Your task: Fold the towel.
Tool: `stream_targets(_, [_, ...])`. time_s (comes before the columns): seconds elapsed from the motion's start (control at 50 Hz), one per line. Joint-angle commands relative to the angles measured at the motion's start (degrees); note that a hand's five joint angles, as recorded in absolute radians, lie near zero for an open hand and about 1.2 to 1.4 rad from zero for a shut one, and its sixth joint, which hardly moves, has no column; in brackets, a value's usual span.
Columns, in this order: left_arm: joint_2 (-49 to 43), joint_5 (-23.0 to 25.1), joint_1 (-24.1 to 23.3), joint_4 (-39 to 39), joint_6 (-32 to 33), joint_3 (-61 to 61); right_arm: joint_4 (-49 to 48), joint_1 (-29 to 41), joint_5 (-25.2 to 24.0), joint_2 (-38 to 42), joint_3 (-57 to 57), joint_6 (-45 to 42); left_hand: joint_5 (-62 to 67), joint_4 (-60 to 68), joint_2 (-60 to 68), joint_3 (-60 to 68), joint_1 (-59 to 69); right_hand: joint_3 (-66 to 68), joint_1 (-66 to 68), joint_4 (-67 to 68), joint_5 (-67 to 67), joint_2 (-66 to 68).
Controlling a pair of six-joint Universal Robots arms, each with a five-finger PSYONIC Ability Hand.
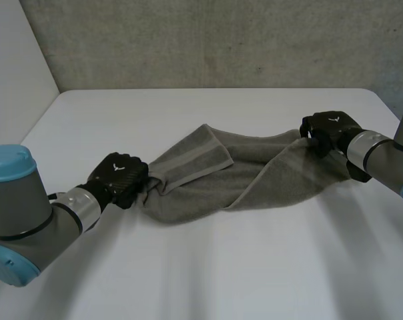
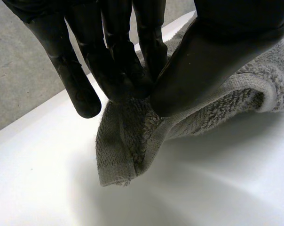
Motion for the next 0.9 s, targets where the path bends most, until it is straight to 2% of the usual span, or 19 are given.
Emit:
stream_targets(0.02, [-0.9,0.06,0.14,0.16,-0.04,-0.46,-0.09,0.08,0.06,-0.1,0.36,0.02,5.44,2.2,3.28,2.62,7.99,3.05,6.34,3.16,5.22,5.83])
stream_targets(0.04, [-1.07,0.14,0.14,0.16,-0.04,-0.64,-0.09,-0.01,0.06,-0.01,0.36,0.02,5.3,2.06,3.13,2.47,7.84,3.05,6.34,3.16,5.22,5.83])
stream_targets(0.06, [-1.51,0.23,0.14,-0.02,0.04,-0.81,-0.09,0.08,0.06,0.07,0.28,0.02,-1.53,-4.77,-3.7,-4.36,1.01,3.05,6.34,3.16,5.22,5.83])
stream_targets(0.1, [-1.95,0.23,0.05,-0.28,0.13,-0.9,-0.09,0.08,0.06,0.16,0.36,0.02,-5.6,-8.84,-7.76,-8.42,-3.05,3.05,6.34,3.16,5.22,5.83])
stream_targets(0.22, [-2.39,0.32,-0.13,-0.37,0.48,-2.48,-0.09,0.08,0.14,0.43,0.54,0.02,-14.37,-17.61,-16.54,-17.2,-11.83,3.05,6.34,3.16,5.22,5.83])
stream_targets(0.58, [-1.95,0.32,-0.13,-0.1,0.57,-3.63,-0.18,0.61,0.23,1.13,1.24,-0.16,-19.94,-23.18,-22.1,-22.76,-17.39,3.05,6.34,3.16,5.22,5.83])
stream_targets(0.62, [-2.04,0.32,-0.13,-0.1,0.57,-3.63,-0.18,0.61,0.23,1.22,1.24,-0.16,-22.12,-25.36,-24.29,-24.95,-19.58,3.05,6.34,3.16,5.22,5.83])
stream_targets(0.64, [-2.22,0.32,-0.22,-0.19,0.57,-3.63,-0.18,0.61,0.23,1.22,1.33,-0.16,-27.62,-30.86,-29.78,-30.44,-25.07,3.05,6.34,3.16,5.22,5.83])
stream_targets(0.66, [-2.22,0.32,-0.22,-0.19,0.57,-3.63,-0.18,0.61,0.23,1.39,1.24,-0.16,-27.68,-30.91,-29.84,-30.5,-25.13,3.05,6.34,3.16,5.22,5.83])
stream_targets(0.68, [-2.22,0.32,-0.39,-0.28,0.57,-3.63,-0.18,0.61,0.23,1.39,1.24,-0.16,-34.34,-37.58,-36.5,-37.16,-31.79,3.05,6.34,3.16,5.22,5.83])
stream_targets(0.74, [-1.96,0.32,-1.0,-0.37,0.57,-3.71,-0.18,0.61,0.23,1.57,1.24,-0.16,-40.94,-44.17,-43.1,-43.76,-38.39,3.05,6.34,3.16,5.22,5.83])
stream_targets(0.9, [-1.52,0.32,-1.27,-0.37,0.48,-4.15,-0.18,0.61,0.23,1.66,1.15,-0.16,-42.65,-45.89,-44.81,-45.47,-40.1,3.05,6.34,3.16,5.22,5.83])
